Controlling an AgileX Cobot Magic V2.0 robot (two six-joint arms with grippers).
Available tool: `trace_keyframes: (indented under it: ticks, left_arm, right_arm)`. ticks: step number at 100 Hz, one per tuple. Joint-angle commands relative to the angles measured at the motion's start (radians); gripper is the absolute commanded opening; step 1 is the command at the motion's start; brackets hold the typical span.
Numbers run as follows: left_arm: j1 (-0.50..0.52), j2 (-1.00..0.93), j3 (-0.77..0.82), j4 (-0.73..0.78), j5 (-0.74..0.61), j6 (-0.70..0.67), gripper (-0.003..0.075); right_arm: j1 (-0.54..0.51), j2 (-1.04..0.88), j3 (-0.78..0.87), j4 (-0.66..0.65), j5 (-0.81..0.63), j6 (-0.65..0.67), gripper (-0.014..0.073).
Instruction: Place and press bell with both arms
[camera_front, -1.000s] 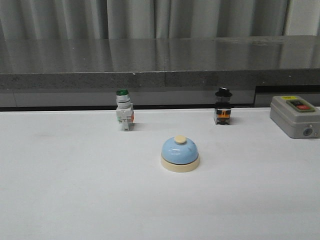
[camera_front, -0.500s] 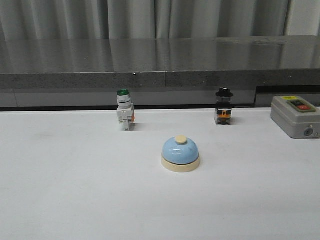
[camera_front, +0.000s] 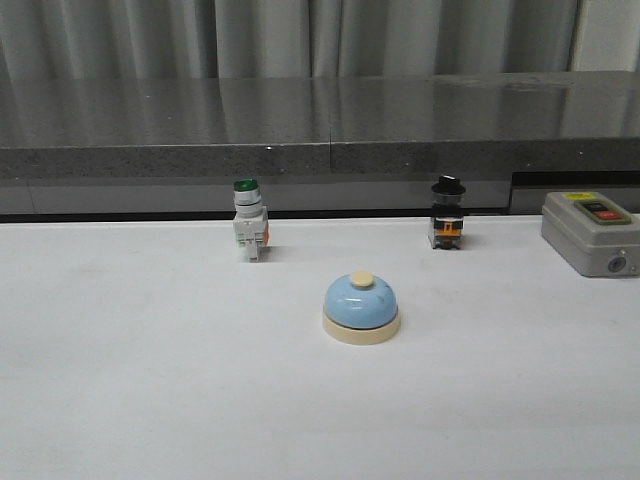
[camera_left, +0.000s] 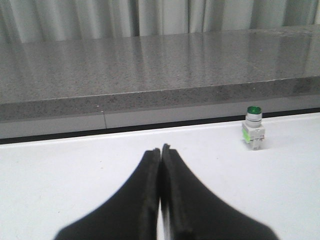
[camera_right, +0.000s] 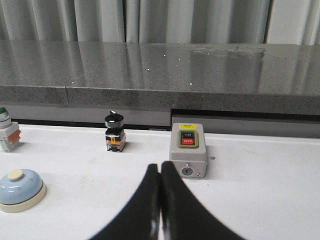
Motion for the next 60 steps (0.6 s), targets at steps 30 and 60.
trace_keyframes:
  ticks: [30,60]
  left_arm:
    - [0.034,-0.114,0.136,0.0,-0.189,-0.007,-0.002]
    - [0.034,-0.114,0.179,0.001,-0.257,-0.007,-0.002]
  right_arm:
    - [-0.005,-0.017,-0.014,-0.012,-0.084,-0.003,-0.006]
    - [-0.005,-0.017,-0.014,-0.012,-0.084,-0.003,-0.006]
